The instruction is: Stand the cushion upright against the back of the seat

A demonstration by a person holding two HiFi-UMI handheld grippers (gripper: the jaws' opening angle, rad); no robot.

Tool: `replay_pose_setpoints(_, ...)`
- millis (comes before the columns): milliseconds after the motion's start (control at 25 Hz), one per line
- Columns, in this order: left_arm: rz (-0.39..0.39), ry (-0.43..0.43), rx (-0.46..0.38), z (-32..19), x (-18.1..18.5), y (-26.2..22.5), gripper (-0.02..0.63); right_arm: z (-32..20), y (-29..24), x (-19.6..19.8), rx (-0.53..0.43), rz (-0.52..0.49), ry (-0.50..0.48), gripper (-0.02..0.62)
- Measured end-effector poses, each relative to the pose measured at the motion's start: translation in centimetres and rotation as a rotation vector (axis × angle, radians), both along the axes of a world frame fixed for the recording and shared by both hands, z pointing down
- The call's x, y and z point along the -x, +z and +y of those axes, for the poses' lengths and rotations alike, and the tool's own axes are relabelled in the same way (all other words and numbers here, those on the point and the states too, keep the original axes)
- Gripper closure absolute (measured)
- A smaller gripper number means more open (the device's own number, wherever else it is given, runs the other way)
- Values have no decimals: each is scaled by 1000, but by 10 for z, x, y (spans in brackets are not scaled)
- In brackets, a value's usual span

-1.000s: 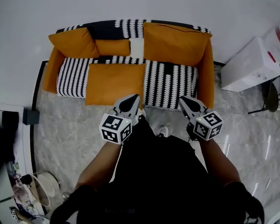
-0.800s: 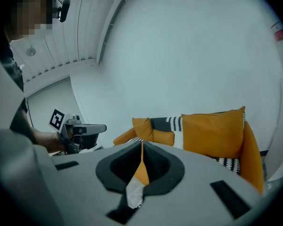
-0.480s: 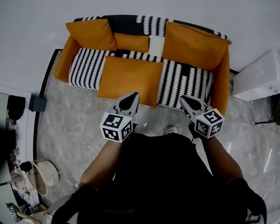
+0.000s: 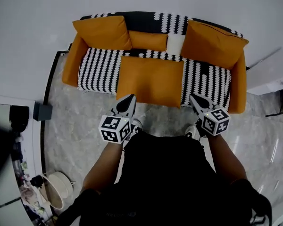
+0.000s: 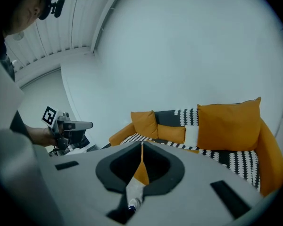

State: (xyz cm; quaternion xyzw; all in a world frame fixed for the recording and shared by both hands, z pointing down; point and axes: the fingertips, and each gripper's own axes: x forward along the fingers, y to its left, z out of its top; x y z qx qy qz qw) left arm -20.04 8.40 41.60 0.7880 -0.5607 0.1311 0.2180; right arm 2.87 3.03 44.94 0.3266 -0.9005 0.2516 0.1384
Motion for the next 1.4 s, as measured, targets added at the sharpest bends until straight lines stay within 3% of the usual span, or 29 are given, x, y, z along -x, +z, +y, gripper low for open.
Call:
replay_pose_setpoints(200,10,49,30,-14,80,21,588,8,9,57,23,38,86,554)
replay_pose_setpoints(360,18,111,55,-19,117,32,588,13,12,78,26,75,170,554)
replay_pose_setpoints(640,1,115,121,-14,176,69,588,22,44,63,103,182,308,554)
replay_pose_setpoints(880,-44,78,218,-4,207,127,588,36,98,51,203,303,300,554)
replay_pose_setpoints(1080,-108,83,330,9,226,187,588,49,178,43,317,437,272,554)
replay_pose_setpoints(1240,-179,102,449,21,234,244,588,57,237,24,466,449,355,552)
replay_pose_setpoints(1400,-237,136,538,25,238,294,588,58,276,15,523,487,365,552)
